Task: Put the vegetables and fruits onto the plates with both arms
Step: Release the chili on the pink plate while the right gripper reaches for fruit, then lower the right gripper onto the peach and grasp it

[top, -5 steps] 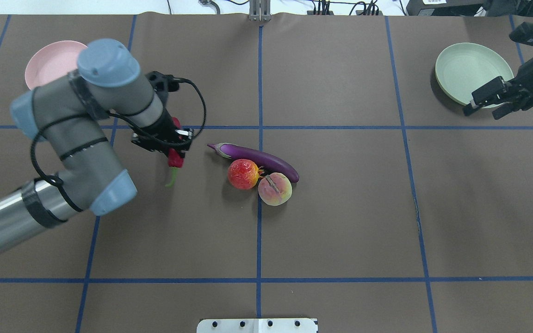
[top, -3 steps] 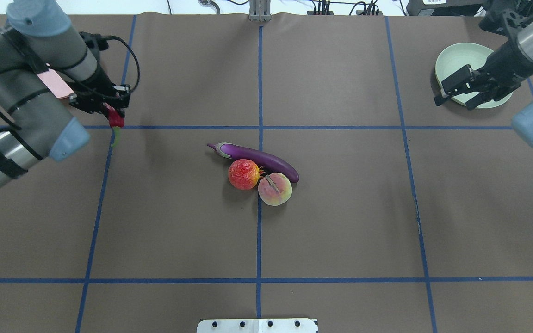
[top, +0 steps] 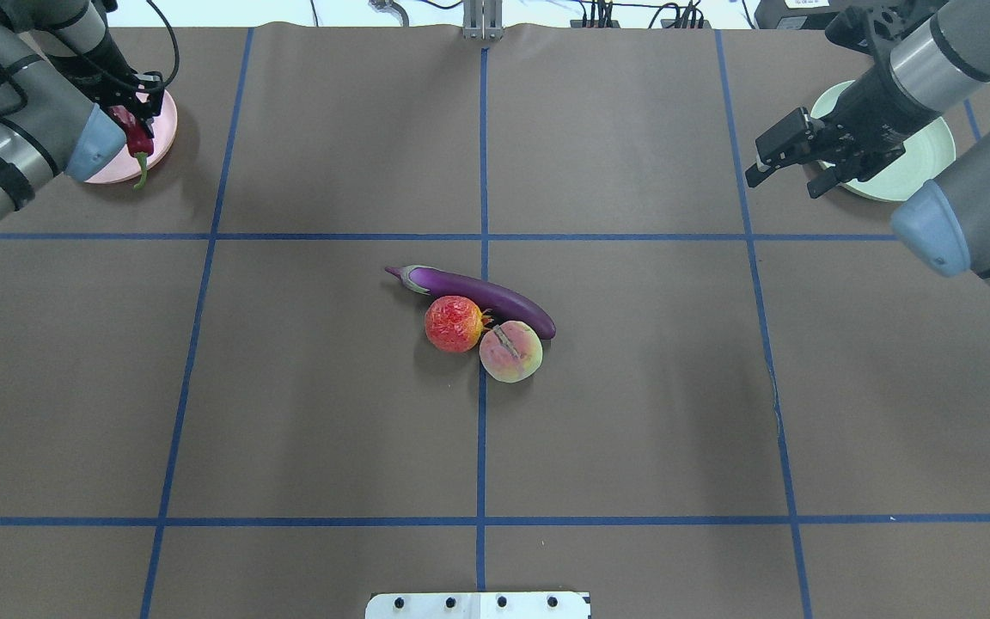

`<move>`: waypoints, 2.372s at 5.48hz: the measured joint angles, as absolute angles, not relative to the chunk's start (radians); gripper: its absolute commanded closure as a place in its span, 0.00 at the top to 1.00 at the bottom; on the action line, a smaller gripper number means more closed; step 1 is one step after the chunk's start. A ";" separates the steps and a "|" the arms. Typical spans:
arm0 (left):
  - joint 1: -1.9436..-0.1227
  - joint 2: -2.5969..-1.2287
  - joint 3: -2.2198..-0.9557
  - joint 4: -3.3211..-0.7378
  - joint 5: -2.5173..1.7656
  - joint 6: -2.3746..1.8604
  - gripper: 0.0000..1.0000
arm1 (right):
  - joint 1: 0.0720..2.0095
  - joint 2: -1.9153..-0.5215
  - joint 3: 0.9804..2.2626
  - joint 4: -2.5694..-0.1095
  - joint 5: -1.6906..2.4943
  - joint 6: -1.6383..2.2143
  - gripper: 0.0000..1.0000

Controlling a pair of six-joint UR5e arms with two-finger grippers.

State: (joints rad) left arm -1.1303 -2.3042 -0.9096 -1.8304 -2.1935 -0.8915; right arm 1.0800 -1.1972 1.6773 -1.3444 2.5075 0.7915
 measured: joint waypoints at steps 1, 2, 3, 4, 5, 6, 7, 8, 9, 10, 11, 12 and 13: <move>-1.139 -2.314 -0.849 -1.880 -2.194 -0.889 0.97 | 1.063 -1.188 1.681 -1.343 2.498 0.813 1.00; -1.141 -2.319 -0.827 -1.901 -2.195 -0.888 1.00 | 1.032 -1.172 1.692 -1.337 2.471 0.867 1.00; -1.143 -2.329 -0.821 -1.909 -2.195 -0.890 1.00 | 0.972 -1.152 1.712 -1.317 2.409 0.982 1.00; -1.143 -2.349 -0.822 -1.911 -2.198 -0.899 1.00 | 0.892 -1.133 1.732 -1.275 2.322 1.140 1.00; -1.141 -2.370 -0.834 -1.911 -2.203 -0.935 1.00 | 0.810 -1.119 1.744 -1.233 2.229 1.315 1.00; -1.134 -2.385 -0.857 -1.911 -2.206 -0.989 1.00 | 0.725 -1.106 1.755 -1.215 2.130 1.487 1.00; -1.122 -2.392 -0.880 -1.911 -2.207 -1.030 1.00 | 0.644 -1.100 1.768 -1.213 2.029 1.658 1.00; -1.109 -2.395 -0.898 -1.911 -2.207 -1.064 1.00 | 0.573 -1.100 1.775 -1.215 1.935 1.841 1.00; -1.086 -2.396 -0.913 -1.913 -2.206 -1.102 1.00 | 0.504 -1.096 1.774 -1.214 1.837 1.999 0.99; -1.063 -2.397 -0.923 -1.914 -2.205 -1.130 1.00 | 0.448 -1.089 1.769 -1.213 1.759 2.109 0.99; -1.051 -2.398 -0.929 -1.914 -2.203 -1.141 1.00 | 0.397 -1.080 1.760 -1.212 1.687 2.202 0.99; -1.047 -2.397 -0.931 -1.914 -2.202 -1.141 1.00 | 0.361 -1.065 1.746 -1.212 1.627 2.260 0.98; -1.045 -2.396 -0.934 -1.914 -2.201 -1.140 1.00 | 0.350 -1.050 1.731 -1.212 1.603 2.290 0.98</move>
State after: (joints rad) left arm -1.0448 -2.3964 -0.9337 -1.9139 -2.2006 -1.1403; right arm 0.3500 -1.0501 1.7312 -1.2122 1.6035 2.2895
